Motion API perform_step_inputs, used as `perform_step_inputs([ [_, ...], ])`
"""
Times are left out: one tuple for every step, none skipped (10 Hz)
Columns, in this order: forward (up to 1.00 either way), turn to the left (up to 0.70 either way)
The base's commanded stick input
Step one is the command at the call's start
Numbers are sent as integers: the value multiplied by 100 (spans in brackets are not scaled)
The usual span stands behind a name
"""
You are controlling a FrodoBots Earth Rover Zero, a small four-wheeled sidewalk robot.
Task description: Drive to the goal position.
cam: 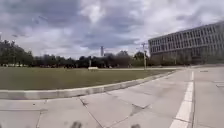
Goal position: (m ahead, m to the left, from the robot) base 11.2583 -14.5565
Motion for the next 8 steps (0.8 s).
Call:
perform_step_inputs([
  [70, -31],
  [70, -31],
  [70, -31],
  [70, -27],
  [70, 0],
  [70, 0],
  [70, 0],
  [70, 0],
])
